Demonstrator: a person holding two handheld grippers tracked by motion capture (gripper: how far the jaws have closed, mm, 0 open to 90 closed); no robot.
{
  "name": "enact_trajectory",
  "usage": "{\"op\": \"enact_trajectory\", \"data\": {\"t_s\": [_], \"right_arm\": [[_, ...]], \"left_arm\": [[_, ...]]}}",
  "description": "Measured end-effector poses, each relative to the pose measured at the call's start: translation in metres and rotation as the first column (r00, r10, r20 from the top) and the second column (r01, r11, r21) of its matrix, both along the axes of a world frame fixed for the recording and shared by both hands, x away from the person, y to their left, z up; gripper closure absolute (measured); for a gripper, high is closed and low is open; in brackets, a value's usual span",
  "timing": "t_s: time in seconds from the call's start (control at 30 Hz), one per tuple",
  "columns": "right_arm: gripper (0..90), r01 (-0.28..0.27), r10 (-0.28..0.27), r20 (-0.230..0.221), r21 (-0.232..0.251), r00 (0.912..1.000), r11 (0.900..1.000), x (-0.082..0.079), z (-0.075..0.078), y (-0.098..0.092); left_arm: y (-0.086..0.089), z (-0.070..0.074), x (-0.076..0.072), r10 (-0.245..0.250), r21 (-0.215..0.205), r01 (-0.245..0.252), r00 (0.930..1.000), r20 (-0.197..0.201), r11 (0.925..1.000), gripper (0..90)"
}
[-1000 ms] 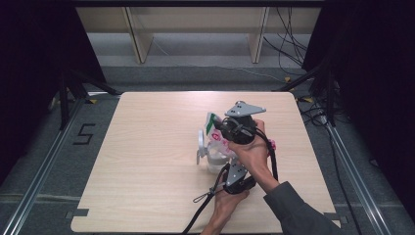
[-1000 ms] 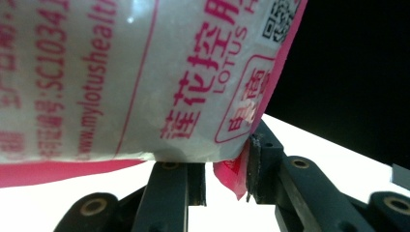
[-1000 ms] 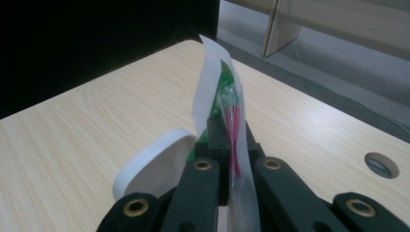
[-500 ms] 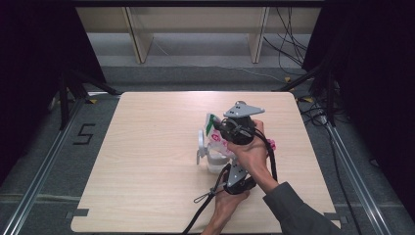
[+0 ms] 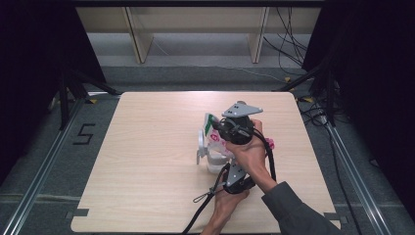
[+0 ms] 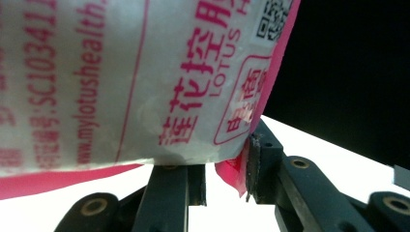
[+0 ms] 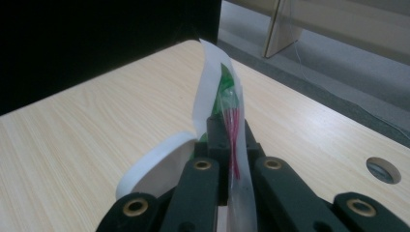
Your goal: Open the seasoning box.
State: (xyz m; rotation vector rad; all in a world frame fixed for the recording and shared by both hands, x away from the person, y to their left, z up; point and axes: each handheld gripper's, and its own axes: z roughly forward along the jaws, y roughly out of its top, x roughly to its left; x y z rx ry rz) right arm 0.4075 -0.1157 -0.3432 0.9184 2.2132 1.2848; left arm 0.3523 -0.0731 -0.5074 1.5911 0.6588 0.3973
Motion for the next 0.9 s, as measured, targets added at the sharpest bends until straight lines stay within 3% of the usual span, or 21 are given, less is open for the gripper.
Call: {"op": "enact_trajectory", "data": {"t_s": [0.03, 0.13, 0.27, 0.33, 0.9], "right_arm": [[90.0, -0.010, 0.010, -0.006, -0.023, 0.9999, 1.000, 0.0010, -0.0002, -0.0007], [90.0, -0.004, 0.004, -0.003, 0.003, 1.0000, 1.000, 0.0010, 0.0006, -0.0023], [90.0, -0.004, 0.004, 0.003, -0.014, 1.0000, 1.000, 0.0022, -0.0012, -0.0022], [90.0, 0.001, -0.001, -0.012, -0.006, 0.9999, 1.000, 0.0011, 0.0002, -0.0026], [90.0, 0.000, 0.000, 0.008, -0.001, 1.0000, 1.000, 0.0020, 0.0001, -0.0035]], "left_arm": [[0.0001, 0.0000, 0.0002, -0.002, 0.002, 0.002, 1.0000, -0.001, 1.0000, 72.4], [0.0012, 0.0016, 0.0002, -0.003, 0.003, 0.003, 1.0000, -0.003, 1.0000, 72.4], [-0.0005, 0.0004, 0.0008, -0.004, 0.005, 0.004, 1.0000, -0.003, 1.0000, 72.4], [-0.0002, 0.0006, 0.0006, 0.001, 0.003, -0.001, 1.0000, 0.004, 1.0000, 72.4], [-0.0003, 0.0007, 0.0006, -0.003, 0.004, 0.003, 1.0000, -0.004, 1.0000, 72.5]]}}
